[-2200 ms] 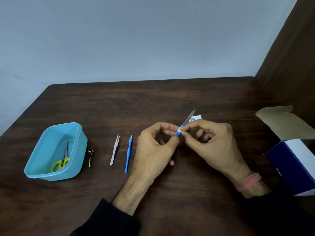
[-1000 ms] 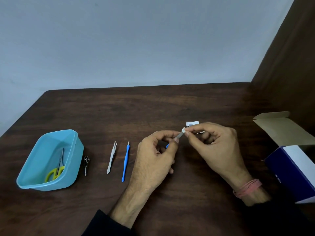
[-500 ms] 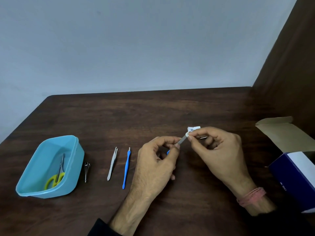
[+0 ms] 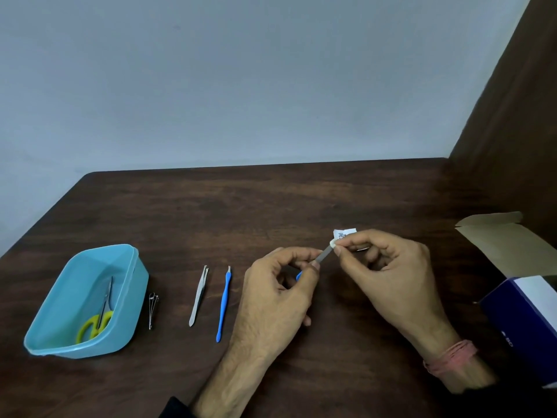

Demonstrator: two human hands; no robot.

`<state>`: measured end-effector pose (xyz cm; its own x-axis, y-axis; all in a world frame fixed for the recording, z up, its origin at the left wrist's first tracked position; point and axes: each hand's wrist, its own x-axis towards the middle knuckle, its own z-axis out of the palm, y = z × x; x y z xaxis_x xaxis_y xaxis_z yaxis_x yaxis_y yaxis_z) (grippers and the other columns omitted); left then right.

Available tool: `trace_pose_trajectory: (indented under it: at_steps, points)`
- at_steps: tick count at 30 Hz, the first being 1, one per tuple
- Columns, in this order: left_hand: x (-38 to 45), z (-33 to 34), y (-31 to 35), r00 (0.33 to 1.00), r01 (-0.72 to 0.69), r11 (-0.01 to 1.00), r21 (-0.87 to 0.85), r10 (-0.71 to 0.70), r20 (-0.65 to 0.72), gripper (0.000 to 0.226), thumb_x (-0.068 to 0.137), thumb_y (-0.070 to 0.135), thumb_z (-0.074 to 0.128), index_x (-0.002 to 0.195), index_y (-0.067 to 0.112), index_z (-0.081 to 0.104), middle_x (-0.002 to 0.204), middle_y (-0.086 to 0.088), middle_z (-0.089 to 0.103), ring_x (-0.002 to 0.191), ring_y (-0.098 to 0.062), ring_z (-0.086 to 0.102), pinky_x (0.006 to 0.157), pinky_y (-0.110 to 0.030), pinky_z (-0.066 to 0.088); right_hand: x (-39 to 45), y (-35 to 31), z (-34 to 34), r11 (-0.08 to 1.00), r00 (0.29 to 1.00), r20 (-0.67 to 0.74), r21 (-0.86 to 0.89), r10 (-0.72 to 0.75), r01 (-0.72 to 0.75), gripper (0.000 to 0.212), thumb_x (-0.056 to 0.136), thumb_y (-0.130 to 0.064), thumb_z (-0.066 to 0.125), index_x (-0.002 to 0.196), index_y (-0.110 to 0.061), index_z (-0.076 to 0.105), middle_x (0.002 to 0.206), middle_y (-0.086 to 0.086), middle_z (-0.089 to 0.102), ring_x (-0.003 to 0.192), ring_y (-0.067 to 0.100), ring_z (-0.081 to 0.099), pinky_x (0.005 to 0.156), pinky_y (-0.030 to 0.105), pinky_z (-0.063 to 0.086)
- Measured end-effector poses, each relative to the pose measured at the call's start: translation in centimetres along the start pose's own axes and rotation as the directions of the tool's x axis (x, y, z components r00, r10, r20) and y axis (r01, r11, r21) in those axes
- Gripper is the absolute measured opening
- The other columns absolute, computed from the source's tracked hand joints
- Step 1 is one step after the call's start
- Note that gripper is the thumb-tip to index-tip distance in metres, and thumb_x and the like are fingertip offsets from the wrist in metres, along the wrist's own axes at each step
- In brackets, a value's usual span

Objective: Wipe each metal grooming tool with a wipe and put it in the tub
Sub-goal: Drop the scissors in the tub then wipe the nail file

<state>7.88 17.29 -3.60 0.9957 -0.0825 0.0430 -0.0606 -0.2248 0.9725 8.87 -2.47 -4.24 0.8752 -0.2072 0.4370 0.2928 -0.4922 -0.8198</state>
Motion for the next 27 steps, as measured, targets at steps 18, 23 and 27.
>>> trace_pose_trajectory:
  at_steps: [18,23,27]
  points:
    - [0.02,0.11,0.04,1.000,-0.004,1.000,-0.010,0.004,-0.019,0.017,0.104,0.021,0.077,0.104,0.035,0.087,0.089,0.009,0.073,0.053,-0.017,0.067,0.051,-0.057,0.062,0.03,0.30,-0.24,0.999,1.000,-0.004,-0.033,0.009,-0.009,0.020,0.089,-0.016,0.092,0.090,-0.035,0.085,0.073,-0.020,0.075,0.050,0.018,0.062,0.051,0.024,0.048]
    - [-0.02,0.17,0.23,1.000,-0.001,1.000,-0.011,0.001,-0.013,0.019,0.104,0.021,0.077,0.102,0.038,0.087,0.091,0.009,0.073,0.054,-0.017,0.067,0.051,-0.056,0.063,0.17,0.48,-0.25,1.000,1.000,-0.024,-0.023,-0.008,0.007,0.023,0.089,-0.012,0.091,0.094,-0.034,0.086,0.073,-0.026,0.071,0.048,0.011,0.055,0.054,0.013,0.041]
    - [0.00,0.11,0.19,1.000,0.001,1.000,-0.005,-0.001,-0.012,0.018,0.104,0.021,0.077,0.102,0.037,0.087,0.090,0.009,0.073,0.054,-0.016,0.067,0.051,-0.057,0.064,0.09,0.47,-0.06,0.997,0.997,-0.004,-0.034,-0.075,0.075,0.022,0.089,-0.011,0.090,0.101,-0.029,0.089,0.087,-0.023,0.076,0.052,0.014,0.054,0.055,0.012,0.040]
